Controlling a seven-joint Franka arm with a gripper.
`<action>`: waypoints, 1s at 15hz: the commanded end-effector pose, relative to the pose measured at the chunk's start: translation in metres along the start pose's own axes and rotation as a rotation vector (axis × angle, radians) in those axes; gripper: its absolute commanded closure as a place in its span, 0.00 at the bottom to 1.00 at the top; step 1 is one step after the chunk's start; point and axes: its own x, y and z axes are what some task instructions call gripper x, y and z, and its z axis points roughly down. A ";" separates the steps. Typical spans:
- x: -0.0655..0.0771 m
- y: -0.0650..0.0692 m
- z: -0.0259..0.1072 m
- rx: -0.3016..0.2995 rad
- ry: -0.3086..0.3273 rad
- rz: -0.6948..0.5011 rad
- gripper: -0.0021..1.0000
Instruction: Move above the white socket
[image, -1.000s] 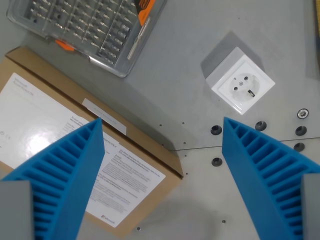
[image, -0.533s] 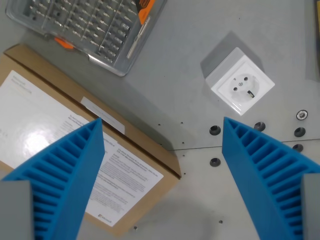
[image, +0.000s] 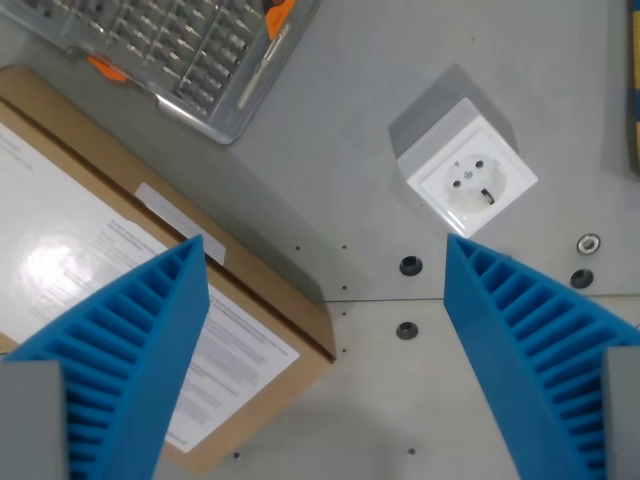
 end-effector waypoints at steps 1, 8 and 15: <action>-0.006 0.011 0.015 0.002 0.104 -0.175 0.00; -0.012 0.027 0.043 -0.009 0.119 -0.344 0.00; -0.018 0.046 0.073 -0.011 0.121 -0.493 0.00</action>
